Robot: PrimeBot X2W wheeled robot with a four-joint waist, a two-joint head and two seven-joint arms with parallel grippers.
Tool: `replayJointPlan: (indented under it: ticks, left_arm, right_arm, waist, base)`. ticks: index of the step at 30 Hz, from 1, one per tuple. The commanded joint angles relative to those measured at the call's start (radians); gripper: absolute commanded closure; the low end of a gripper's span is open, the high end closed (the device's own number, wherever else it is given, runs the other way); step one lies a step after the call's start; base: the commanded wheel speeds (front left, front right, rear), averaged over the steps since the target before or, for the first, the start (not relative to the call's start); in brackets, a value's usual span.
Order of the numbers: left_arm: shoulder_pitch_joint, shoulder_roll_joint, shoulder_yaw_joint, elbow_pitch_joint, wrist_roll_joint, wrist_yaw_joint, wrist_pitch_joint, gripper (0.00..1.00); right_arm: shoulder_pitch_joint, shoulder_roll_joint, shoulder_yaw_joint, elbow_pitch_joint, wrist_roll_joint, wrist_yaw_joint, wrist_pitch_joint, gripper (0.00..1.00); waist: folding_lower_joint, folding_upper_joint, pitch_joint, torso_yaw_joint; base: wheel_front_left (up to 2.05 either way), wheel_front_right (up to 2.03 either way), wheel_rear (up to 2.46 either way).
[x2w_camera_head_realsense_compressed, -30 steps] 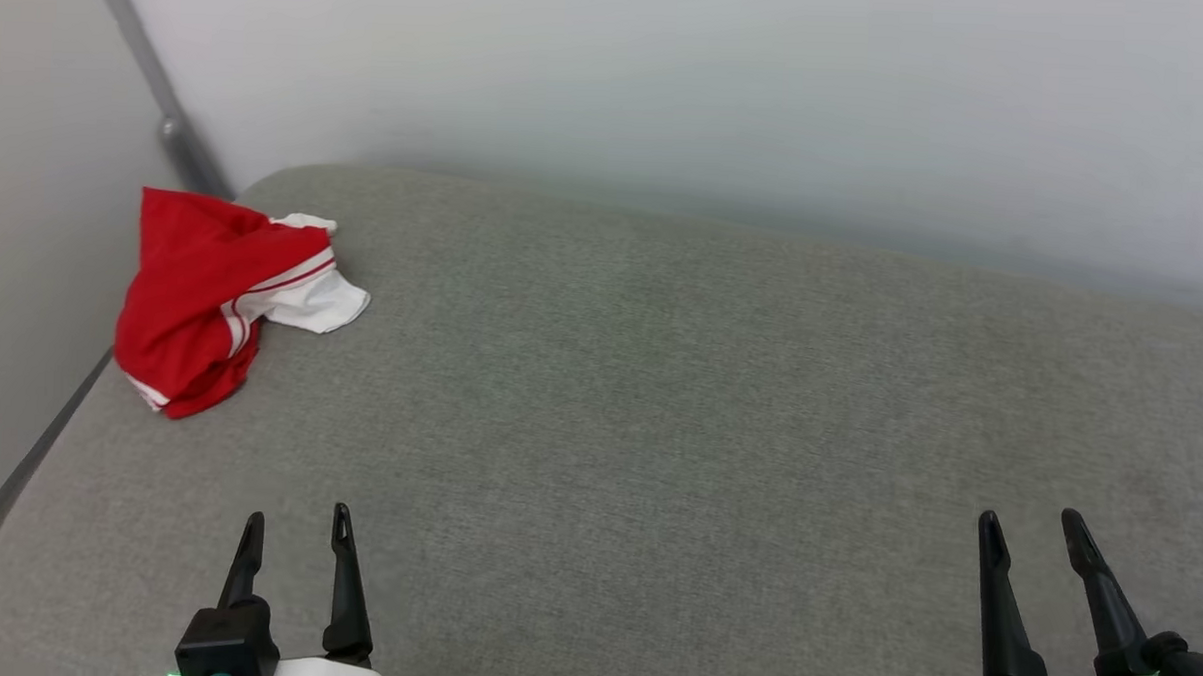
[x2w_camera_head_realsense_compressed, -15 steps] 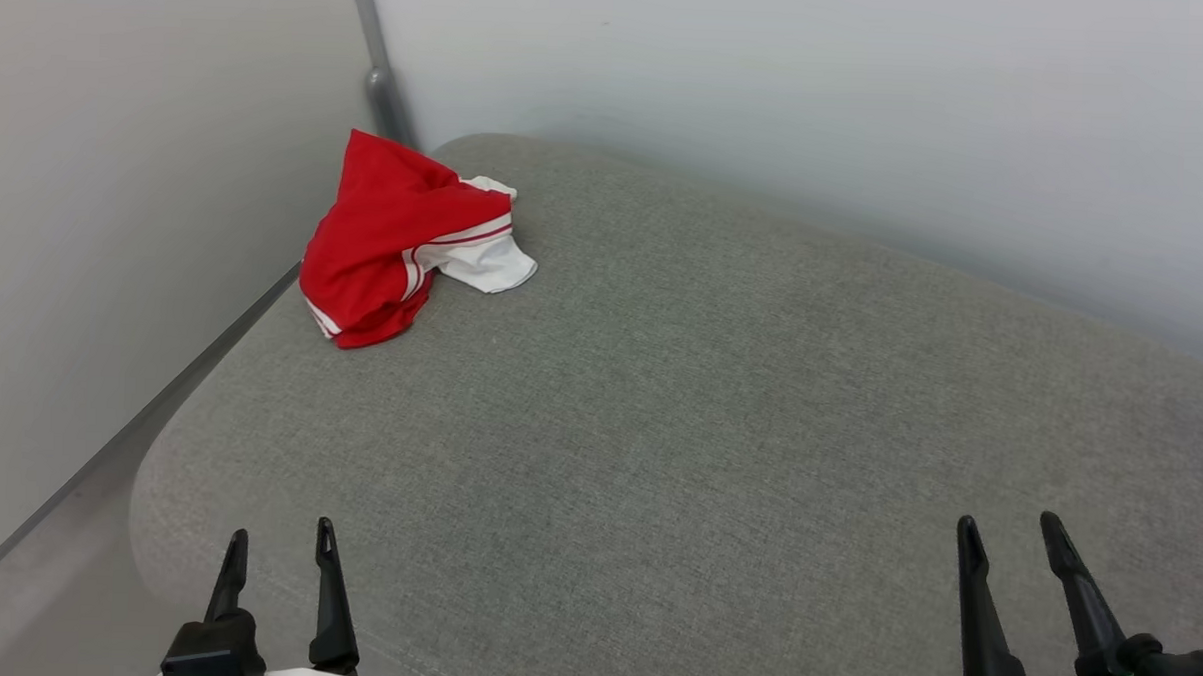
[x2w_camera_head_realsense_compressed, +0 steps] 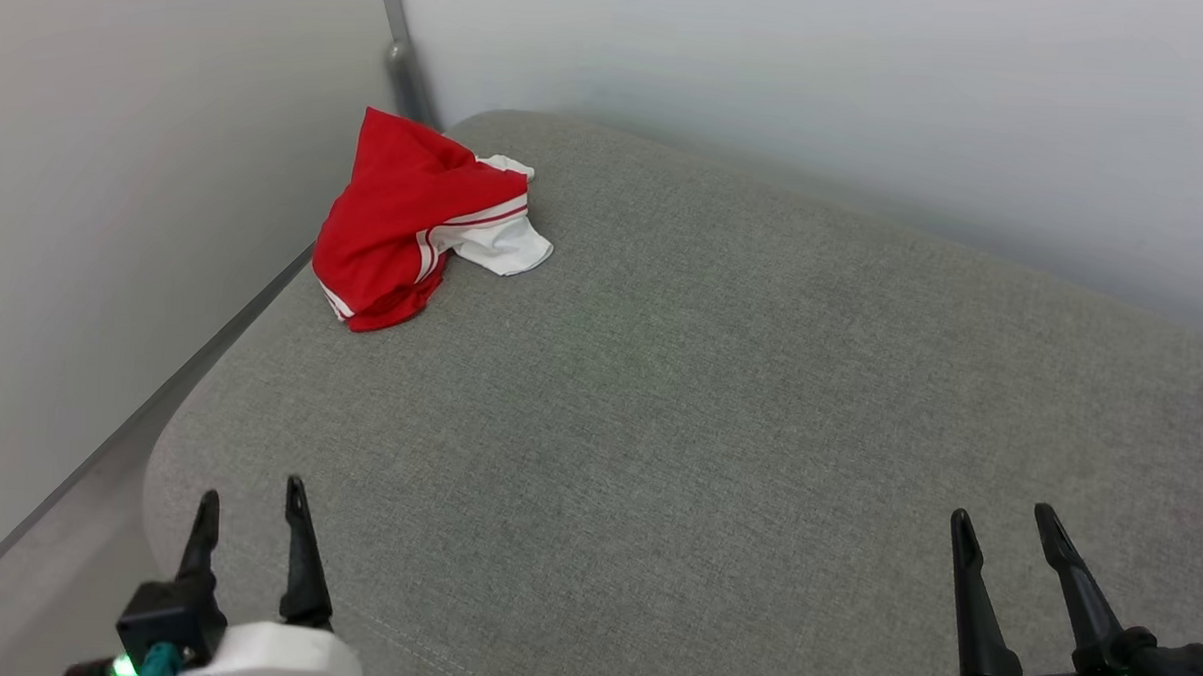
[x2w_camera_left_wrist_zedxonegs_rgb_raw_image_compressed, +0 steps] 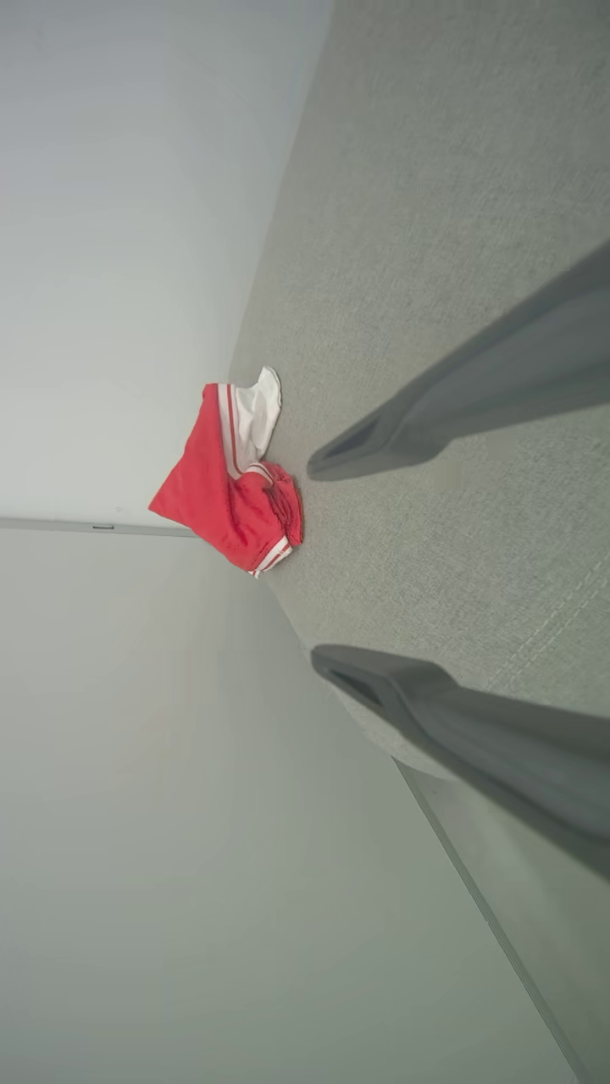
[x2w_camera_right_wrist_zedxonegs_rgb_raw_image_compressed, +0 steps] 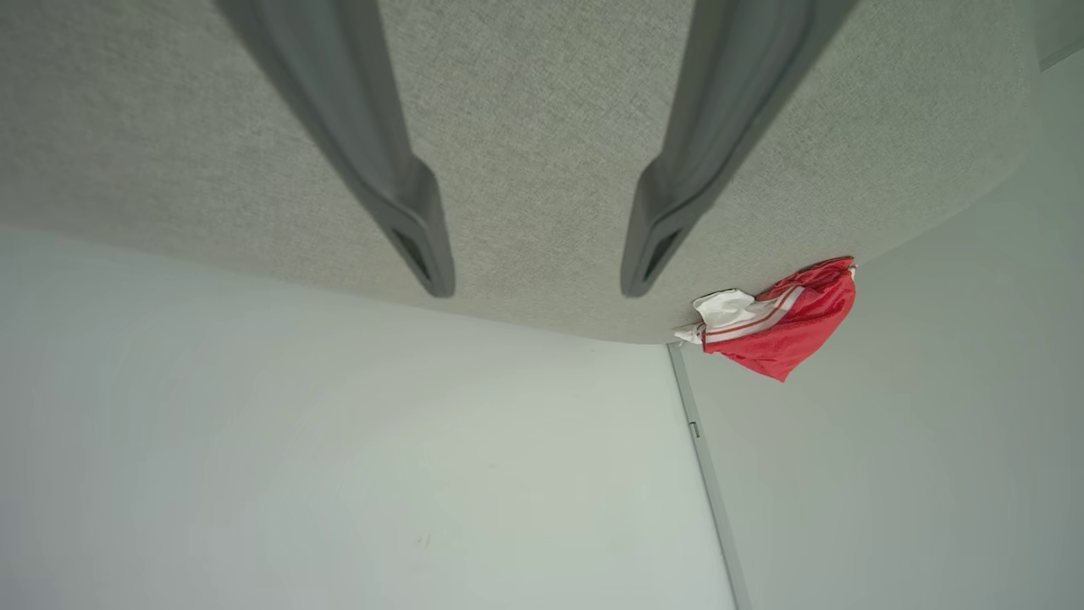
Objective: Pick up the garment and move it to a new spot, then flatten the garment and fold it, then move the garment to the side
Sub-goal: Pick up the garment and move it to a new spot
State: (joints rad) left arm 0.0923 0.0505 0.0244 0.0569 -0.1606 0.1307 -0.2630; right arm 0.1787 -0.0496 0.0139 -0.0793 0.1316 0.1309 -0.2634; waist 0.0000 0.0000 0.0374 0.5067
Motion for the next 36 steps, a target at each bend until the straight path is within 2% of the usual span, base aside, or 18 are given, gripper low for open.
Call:
replayJointPlan:
  ticks: [1, 6, 13, 19, 24, 27, 32, 36]
  left_arm:
    - [-0.042, 0.0, 0.022, 0.006, 0.002, -0.018, -0.003, 0.0]
    - [-0.215, 0.028, 0.128, 0.039, -0.006, -0.099, -0.003, 0.0]
    - [-0.495, 0.117, 0.291, 0.072, -0.032, -0.152, -0.003, 0.0]
    - [-0.719, 0.226, 0.357, 0.161, -0.046, -0.197, -0.003, 0.0]
    - [-0.892, 0.3, 0.358, 0.297, -0.09, -0.231, -0.002, 0.0]
    - [-0.988, 0.367, 0.34, 0.392, -0.114, -0.246, 0.021, 0.0]
    - [-1.112, 0.457, 0.297, 0.54, -0.16, -0.258, 0.111, 0.0]
    - [-1.178, 0.523, 0.217, 0.636, -0.223, -0.259, 0.243, 0.0]
  right_arm:
    - [-0.012, -0.001, -0.002, -0.005, -0.01, 0.0, -0.002, 0.0]
    - [-0.047, -0.001, -0.008, -0.026, -0.049, 0.0, -0.002, 0.0]
    - [-0.118, -0.001, -0.041, -0.065, -0.114, 0.0, -0.002, 0.0]
    - [-0.176, -0.001, -0.073, -0.119, -0.169, 0.0, -0.002, 0.0]
    - [-0.228, -0.018, -0.083, -0.187, -0.209, 0.0, -0.002, 0.0]
    - [-0.248, -0.036, -0.085, -0.232, -0.218, 0.0, -0.002, 0.0]
    - [-0.272, -0.053, -0.094, -0.292, -0.226, 0.0, -0.002, 0.0]
    - [-0.289, -0.059, -0.083, -0.334, -0.227, 0.0, -0.002, 0.0]
  waist:
    - [0.0, 0.0, 0.015, -0.001]
    - [0.0, 0.0, 0.095, -0.029]
    - [0.0, 0.0, 0.224, -0.083]
    - [0.0, 0.0, 0.347, -0.117]
    - [0.0, 0.0, 0.454, -0.134]
    - [0.0, 0.0, 0.511, -0.147]
    - [0.0, 0.0, 0.584, -0.172]
    - [0.0, 0.0, 0.632, -0.198]
  base:
    - [0.0, 0.0, 0.0]
    - [0.0, 0.0, 0.0]
    - [0.0, 0.0, 0.0]
    - [0.0, 0.0, 0.0]
    - [0.0, 0.0, 0.0]
    - [0.0, 0.0, 0.0]
    - [0.0, 0.0, 0.0]
    - [0.0, 0.0, 0.0]
